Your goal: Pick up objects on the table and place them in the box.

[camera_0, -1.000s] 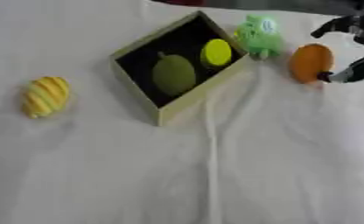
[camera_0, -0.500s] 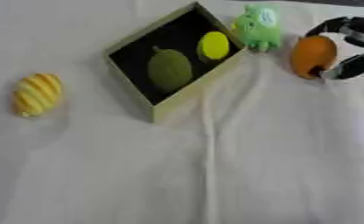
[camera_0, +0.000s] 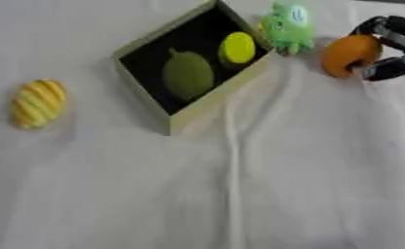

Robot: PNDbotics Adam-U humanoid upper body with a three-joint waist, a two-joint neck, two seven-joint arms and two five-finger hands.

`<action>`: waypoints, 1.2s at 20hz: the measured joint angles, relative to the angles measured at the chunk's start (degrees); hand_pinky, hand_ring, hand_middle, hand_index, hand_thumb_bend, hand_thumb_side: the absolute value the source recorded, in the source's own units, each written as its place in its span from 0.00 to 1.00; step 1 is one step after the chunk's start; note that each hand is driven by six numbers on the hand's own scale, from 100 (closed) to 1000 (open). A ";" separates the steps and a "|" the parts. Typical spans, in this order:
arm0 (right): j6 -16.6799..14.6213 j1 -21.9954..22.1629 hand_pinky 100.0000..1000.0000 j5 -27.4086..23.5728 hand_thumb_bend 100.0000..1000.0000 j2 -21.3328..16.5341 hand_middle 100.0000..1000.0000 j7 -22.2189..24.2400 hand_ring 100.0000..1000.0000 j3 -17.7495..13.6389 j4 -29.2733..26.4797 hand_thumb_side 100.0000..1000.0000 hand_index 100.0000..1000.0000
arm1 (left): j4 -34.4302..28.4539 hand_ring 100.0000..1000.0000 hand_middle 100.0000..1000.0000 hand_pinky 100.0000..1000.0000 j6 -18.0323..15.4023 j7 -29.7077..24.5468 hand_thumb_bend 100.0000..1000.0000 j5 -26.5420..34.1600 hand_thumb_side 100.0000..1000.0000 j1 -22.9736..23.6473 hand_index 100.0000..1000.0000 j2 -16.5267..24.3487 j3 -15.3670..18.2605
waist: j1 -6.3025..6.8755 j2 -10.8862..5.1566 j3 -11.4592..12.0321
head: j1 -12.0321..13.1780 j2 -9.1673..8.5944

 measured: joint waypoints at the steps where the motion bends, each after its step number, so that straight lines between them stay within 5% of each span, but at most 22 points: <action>1: -0.06 0.03 0.77 -0.38 0.00 0.00 0.36 0.01 0.71 0.12 -0.58 0.00 0.50 | 0.00 0.72 0.72 0.67 0.01 -0.01 0.38 0.00 0.38 0.02 0.83 0.01 0.00 | -0.02 -0.12 -0.04 | -0.01 0.03; 16: 2.44 -3.99 0.75 -10.68 0.00 -1.12 0.33 3.73 0.68 2.23 -22.28 0.00 0.49 | 0.00 0.72 0.72 0.68 0.11 -0.19 0.38 0.00 0.37 0.59 0.83 0.49 -0.06 | -0.71 -1.85 -0.71 | -0.55 1.02; 24: 3.11 -12.60 0.76 -11.58 0.00 5.43 0.33 8.43 0.69 5.94 -21.42 0.00 0.49 | 0.00 0.72 0.72 0.68 0.10 -0.36 0.38 0.10 0.37 0.60 0.83 0.48 -0.10 | -0.70 -1.98 -0.24 | -0.78 1.04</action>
